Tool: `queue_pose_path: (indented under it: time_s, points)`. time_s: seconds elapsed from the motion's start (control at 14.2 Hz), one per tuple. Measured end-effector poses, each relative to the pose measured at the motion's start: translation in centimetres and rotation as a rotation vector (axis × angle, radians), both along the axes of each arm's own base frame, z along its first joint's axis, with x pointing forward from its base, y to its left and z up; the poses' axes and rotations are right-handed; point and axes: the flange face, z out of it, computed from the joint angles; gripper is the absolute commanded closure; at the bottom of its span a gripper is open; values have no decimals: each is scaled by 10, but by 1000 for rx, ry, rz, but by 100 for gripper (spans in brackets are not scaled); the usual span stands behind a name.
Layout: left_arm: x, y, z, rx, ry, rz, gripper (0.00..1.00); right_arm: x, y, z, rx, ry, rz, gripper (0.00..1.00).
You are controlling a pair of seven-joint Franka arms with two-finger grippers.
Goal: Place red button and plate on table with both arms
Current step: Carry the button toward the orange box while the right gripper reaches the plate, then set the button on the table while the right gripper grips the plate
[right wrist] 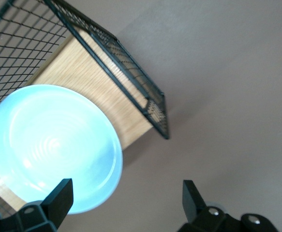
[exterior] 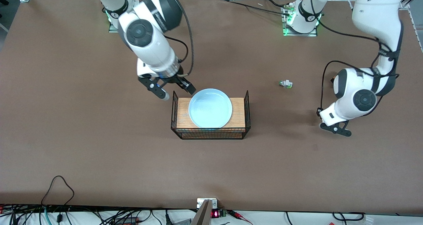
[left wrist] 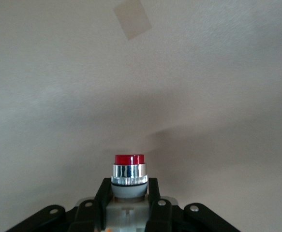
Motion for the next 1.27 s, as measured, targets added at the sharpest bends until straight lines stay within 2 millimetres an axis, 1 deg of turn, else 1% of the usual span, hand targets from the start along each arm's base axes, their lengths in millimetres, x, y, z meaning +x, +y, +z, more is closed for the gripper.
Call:
queue_pose_path:
  time_s: [0.07, 0.14, 0.21, 0.28, 0.42, 0.57, 0.64, 0.71, 0.78, 0.85, 0.92, 0.99, 1.06, 1.2, 1.27]
  points:
    - [-1, 0, -9, 1, 1, -2, 70, 2, 4, -11, 0, 3, -23, 0]
    - [-2, 0, -15, 1, 5, 0, 44, 3, 6, -23, -5, 12, -40, 0]
    - [-2, 0, -18, -1, 7, 2, 3, 3, 9, -34, -11, 22, -54, 0]
    - [-2, 0, -18, -1, 7, 3, 0, 2, 12, -43, -15, 29, -61, 0]
    - [-2, 0, -17, -6, 6, 11, 0, 3, 18, -57, -12, 26, -69, 0]
    - [-3, 0, -13, -10, 15, 18, 0, 5, 19, -66, -12, 25, -76, 0]
    - [-2, 0, -7, -12, 24, 20, 0, 6, 18, -68, -14, 25, -79, 1]
    - [-2, -2, 4, -15, 36, 22, 0, 7, 16, -68, -15, 24, -83, 6]
    - [1, -5, 23, -21, 47, 27, 0, 9, 15, -67, -15, 22, -87, 7]
    - [4, -12, 49, -27, 64, 41, 0, 10, 14, -67, -16, 21, -90, 14]
    - [5, -20, 78, -31, 84, 59, 0, 10, 12, -67, -17, 20, -92, 16]
    - [6, -30, 110, -35, 101, 77, 0, 11, 12, -67, -18, 20, -93, 22]
    - [4, -39, 142, -39, 113, 91, 0, 11, 11, -68, -18, 20, -94, 25]
    - [-1, -53, 207, -54, 106, 130, 0, 11, 12, -68, -18, 21, -94, 35]
    - [-4, -56, 239, -65, 87, 155, 0, 11, 11, -68, -19, 21, -94, 46]
